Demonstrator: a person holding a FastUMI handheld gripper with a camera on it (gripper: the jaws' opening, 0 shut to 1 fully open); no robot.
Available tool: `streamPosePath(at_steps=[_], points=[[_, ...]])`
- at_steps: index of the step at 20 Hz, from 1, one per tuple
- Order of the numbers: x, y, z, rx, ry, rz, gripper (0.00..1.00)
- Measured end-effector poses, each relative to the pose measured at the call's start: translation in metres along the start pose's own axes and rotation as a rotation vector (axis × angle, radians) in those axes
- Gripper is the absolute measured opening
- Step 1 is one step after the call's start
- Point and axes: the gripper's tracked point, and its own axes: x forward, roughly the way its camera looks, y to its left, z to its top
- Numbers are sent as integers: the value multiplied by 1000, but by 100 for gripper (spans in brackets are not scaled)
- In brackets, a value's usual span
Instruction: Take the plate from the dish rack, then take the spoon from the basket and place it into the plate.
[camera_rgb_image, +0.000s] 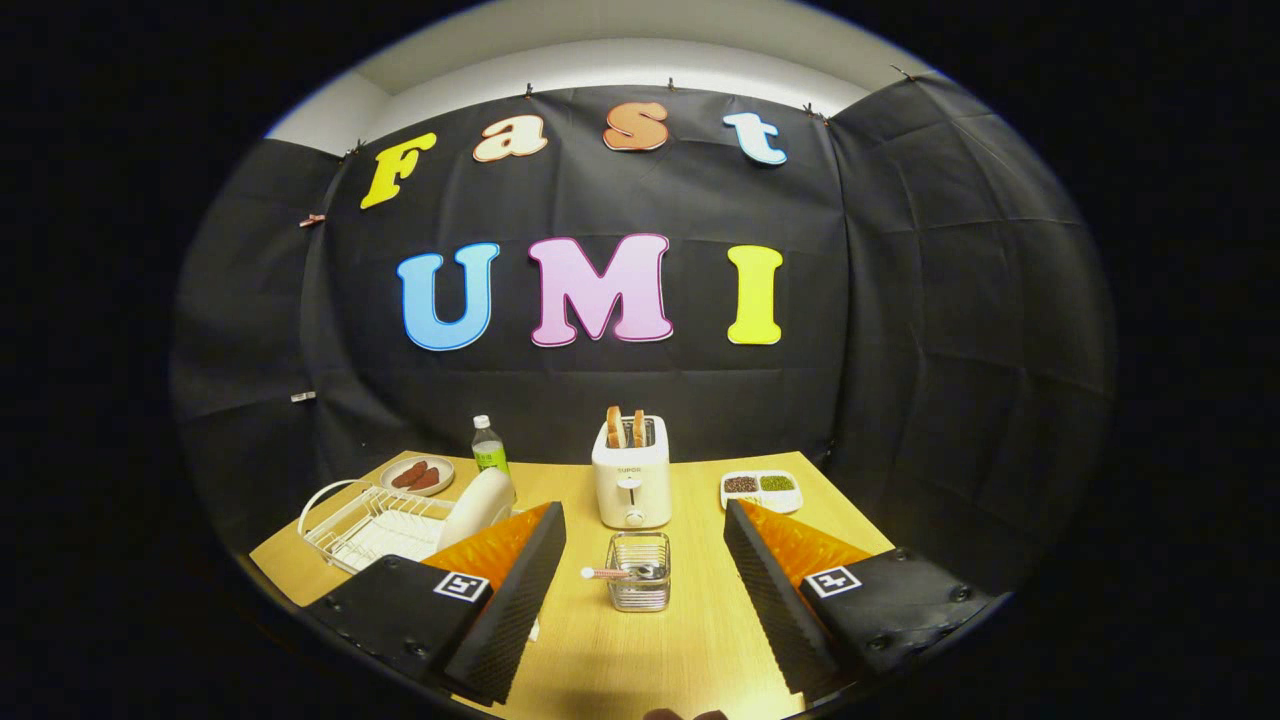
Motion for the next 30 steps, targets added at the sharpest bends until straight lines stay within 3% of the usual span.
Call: streamPosePath(at_steps=[8,15,22,25,28,29,30], points=[[53,74,4,91,174,124,99],[98,146,-21,62,328,199,99],[131,189,-78,119,561,196,99],[145,188,-98,96,604,153,97],[148,190,-124,96,694,132,87],[149,192,-132,106,724,132,76],[148,193,-137,111,745,133,73]])
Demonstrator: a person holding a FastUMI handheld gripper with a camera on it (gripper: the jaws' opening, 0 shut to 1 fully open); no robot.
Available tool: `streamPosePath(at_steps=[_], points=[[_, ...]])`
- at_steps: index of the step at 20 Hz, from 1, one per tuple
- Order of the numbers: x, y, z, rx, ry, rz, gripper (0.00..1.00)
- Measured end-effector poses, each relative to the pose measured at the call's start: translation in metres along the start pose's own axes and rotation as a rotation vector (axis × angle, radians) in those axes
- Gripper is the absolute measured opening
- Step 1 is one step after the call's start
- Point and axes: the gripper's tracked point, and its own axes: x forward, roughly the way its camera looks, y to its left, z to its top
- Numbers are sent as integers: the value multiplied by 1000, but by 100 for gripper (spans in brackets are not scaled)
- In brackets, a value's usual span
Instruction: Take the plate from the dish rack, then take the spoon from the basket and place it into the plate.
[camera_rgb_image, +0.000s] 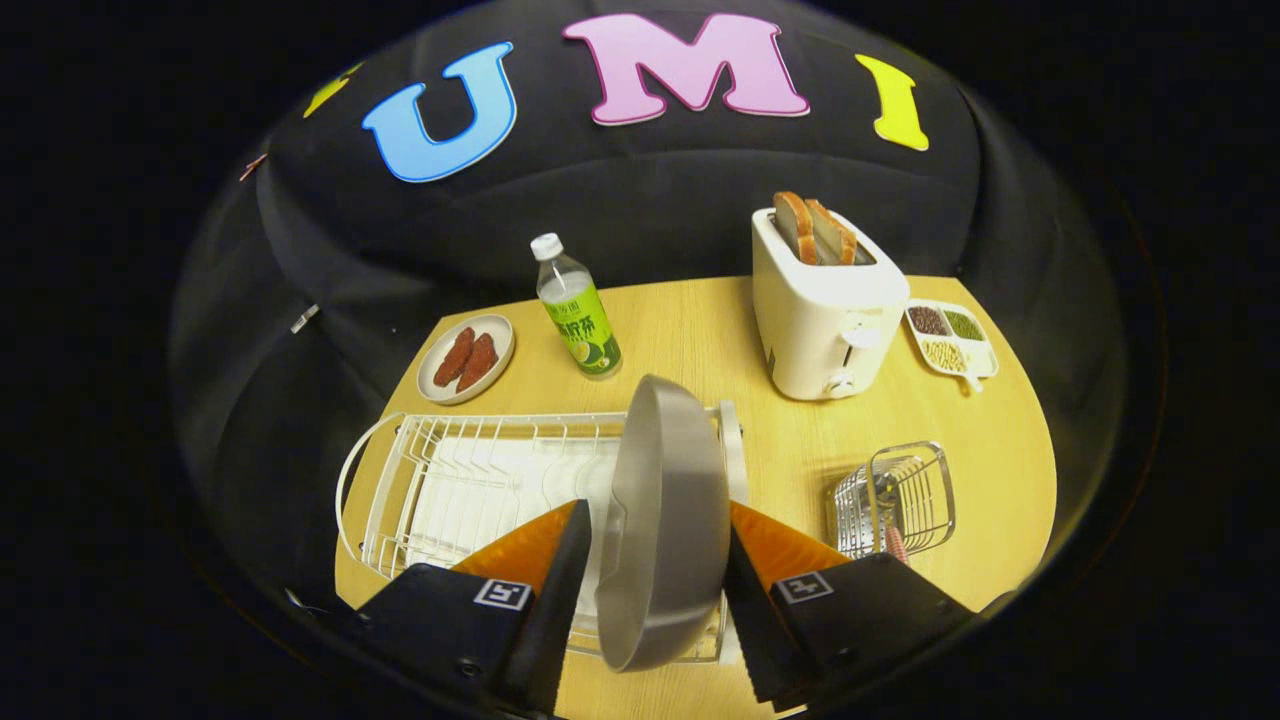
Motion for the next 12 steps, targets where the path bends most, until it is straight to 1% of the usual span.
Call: streamPosePath(at_steps=[4,7,12], points=[[9,3,-4,8,20,-9,49],[11,-2,-6,-5,37,-28,44],[12,2,-2,-36,33,-38,43]])
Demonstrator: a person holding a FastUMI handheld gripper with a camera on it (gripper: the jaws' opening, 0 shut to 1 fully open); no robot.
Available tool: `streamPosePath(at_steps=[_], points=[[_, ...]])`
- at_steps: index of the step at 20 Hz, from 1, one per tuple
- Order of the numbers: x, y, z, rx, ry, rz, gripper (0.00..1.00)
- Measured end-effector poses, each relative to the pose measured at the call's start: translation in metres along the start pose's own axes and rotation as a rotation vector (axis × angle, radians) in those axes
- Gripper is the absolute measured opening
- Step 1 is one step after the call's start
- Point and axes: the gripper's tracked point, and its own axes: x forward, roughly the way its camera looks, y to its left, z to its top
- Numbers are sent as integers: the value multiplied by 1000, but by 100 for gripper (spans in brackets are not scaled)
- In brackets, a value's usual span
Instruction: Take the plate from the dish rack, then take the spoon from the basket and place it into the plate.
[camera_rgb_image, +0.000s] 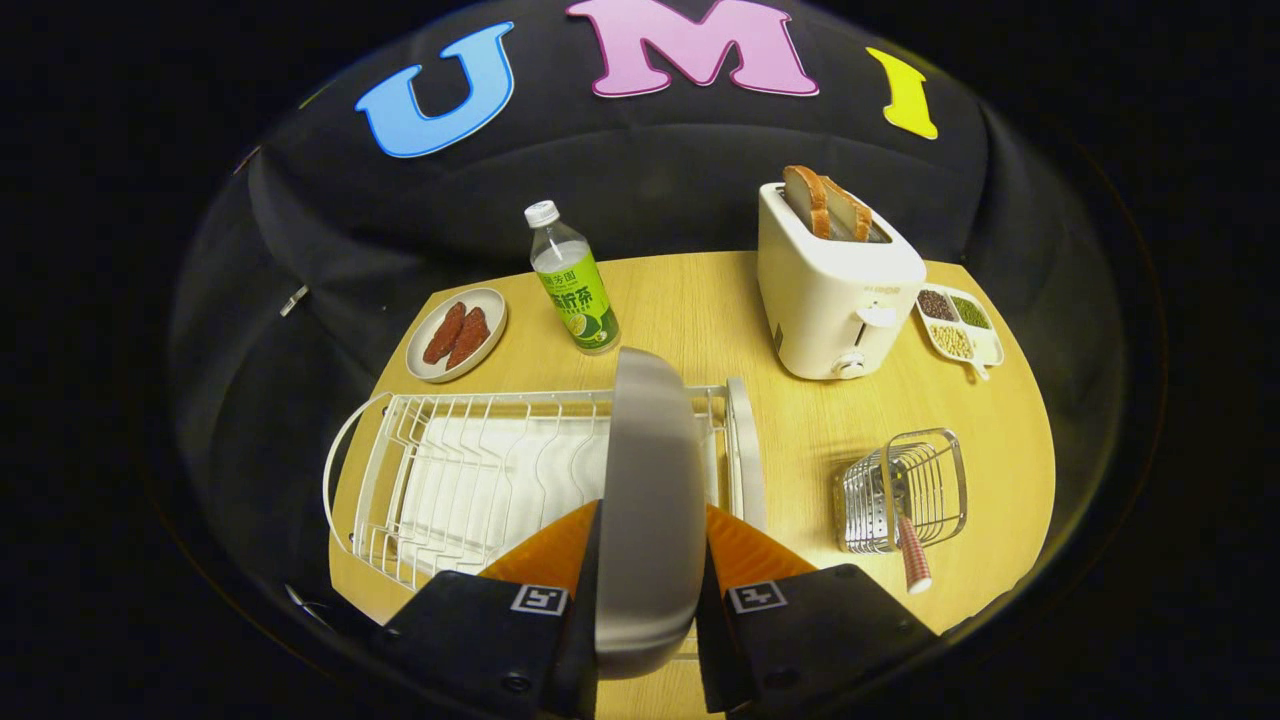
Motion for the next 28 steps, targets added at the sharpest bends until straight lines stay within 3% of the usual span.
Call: streamPosePath(at_steps=[5,8,20,25,28], points=[[-6,3,20,-16,-27,-23,43],[-6,4,29,-98,-21,-35,43],[-17,-19,57,-103,-59,-95,36],[-32,-11,78,-177,-106,-98,29],[-40,-12,79,-150,-103,-80,24]])
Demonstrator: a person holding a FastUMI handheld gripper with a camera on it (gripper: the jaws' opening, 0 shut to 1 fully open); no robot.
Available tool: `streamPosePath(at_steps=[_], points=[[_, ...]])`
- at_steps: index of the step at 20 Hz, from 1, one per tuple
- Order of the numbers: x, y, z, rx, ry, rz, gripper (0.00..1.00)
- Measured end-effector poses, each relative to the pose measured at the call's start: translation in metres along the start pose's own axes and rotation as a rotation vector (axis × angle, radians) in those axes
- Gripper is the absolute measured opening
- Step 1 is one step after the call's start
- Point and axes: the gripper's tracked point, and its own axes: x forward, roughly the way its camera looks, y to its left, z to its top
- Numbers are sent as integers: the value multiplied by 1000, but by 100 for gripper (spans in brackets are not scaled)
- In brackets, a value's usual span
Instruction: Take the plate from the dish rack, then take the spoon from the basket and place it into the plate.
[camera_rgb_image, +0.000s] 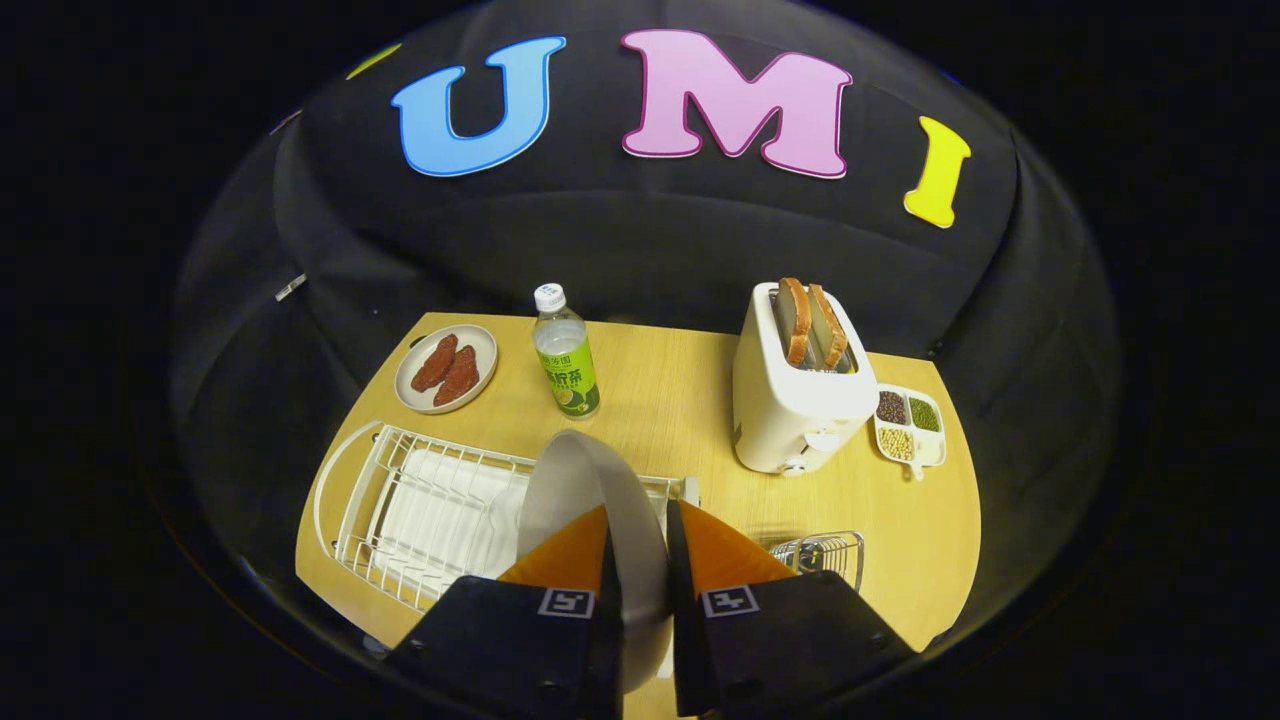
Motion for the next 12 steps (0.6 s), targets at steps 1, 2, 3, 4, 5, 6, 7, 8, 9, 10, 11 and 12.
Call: streamPosePath(at_steps=[1,2,3,4,5,6,7,8,9,10,11,12], points=[[-6,-4,0,-2,-6,7,24],[-15,-8,-1,-1,-14,20,24],[-26,-11,-3,9,-24,38,24],[-39,-14,-5,22,-35,62,24],[-53,-17,-9,34,-50,86,24],[-66,-24,-15,33,-63,102,24],[-78,-31,-22,25,-77,112,24],[-88,-40,-32,17,-76,116,24],[-100,-48,-41,18,-72,122,24],[-113,-54,-49,25,-67,137,24],[-126,-59,-57,46,-62,156,24],[-138,-65,-67,77,-57,180,24]])
